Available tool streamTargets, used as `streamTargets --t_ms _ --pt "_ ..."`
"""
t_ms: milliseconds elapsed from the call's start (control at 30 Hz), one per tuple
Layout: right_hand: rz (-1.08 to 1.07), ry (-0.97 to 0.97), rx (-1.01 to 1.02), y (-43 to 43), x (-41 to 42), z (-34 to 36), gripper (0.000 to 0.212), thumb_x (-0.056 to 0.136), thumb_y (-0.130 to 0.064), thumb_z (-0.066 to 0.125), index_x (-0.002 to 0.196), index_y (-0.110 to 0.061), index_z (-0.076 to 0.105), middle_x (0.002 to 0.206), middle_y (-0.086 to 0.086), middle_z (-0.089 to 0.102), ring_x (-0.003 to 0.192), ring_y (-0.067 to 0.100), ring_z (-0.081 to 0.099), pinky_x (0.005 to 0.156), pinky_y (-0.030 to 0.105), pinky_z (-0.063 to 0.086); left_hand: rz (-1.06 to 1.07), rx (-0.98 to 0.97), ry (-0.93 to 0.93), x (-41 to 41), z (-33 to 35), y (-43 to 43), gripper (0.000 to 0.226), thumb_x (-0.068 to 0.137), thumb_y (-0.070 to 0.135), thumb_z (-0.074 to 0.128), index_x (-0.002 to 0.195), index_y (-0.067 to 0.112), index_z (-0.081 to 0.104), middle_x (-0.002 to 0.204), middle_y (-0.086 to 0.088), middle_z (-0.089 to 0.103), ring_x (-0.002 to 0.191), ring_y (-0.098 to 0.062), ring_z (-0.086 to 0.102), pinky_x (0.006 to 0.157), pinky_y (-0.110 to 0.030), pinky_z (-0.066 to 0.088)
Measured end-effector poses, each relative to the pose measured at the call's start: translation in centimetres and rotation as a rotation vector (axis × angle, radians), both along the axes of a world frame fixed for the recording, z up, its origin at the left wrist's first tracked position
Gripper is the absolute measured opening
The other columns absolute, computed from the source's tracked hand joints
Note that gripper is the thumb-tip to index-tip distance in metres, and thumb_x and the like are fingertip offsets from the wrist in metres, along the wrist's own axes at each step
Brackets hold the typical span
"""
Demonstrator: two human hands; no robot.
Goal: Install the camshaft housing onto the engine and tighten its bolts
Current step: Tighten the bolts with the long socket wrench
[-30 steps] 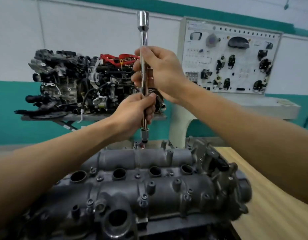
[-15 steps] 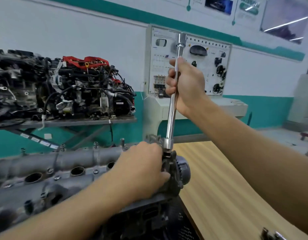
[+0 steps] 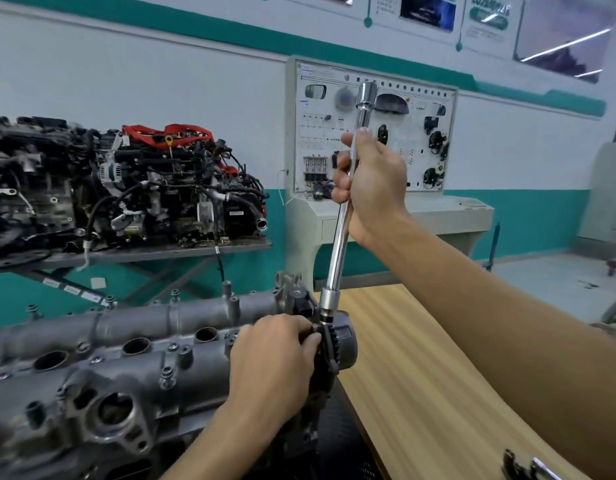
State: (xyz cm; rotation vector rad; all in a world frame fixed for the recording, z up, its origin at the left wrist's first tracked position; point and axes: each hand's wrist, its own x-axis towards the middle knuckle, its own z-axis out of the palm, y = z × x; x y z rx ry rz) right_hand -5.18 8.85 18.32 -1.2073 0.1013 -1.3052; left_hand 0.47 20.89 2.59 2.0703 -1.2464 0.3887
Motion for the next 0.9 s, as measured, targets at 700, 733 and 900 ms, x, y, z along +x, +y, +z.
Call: streamTargets --t_ms 700,733,900 --pt "-0.310 -0.017 -0.383 3.6 2.7 -2.2 0.030 0.106 -0.020 0.044 0.079 -0.016 0.056 0.064 0.007 0.048 0.057 0.024 0.042 0.054 0.037 0.036 0.036 0.159 0.090 0.8 0.5 -0.4 0.025 0.088 0.049 0.065 0.105 0.032 0.071 0.097 0.009 0.072 0.092 -0.018 0.067 0.080 -0.041 0.056" --pt "-0.347 -0.014 -0.382 3.6 2.8 -2.3 0.031 0.105 -0.021 0.045 0.078 -0.012 0.055 0.065 0.010 0.048 0.058 0.025 0.043 0.054 0.041 0.037 0.044 0.170 0.081 0.8 0.5 -0.4 0.025 0.088 0.049 0.065 0.106 0.032 0.070 0.097 0.009 0.072 0.092 -0.018 0.067 0.080 -0.040 0.055" --pt "-0.474 0.015 -0.343 3.3 2.7 -2.5 0.033 0.104 -0.023 0.050 0.081 -0.001 0.056 0.068 0.011 0.045 0.060 0.022 0.039 0.054 0.042 0.037 0.055 0.187 0.059 0.8 0.3 -0.6 0.024 0.089 0.049 0.064 0.104 0.031 0.070 0.094 0.008 0.071 0.089 -0.018 0.067 0.079 -0.040 0.055"
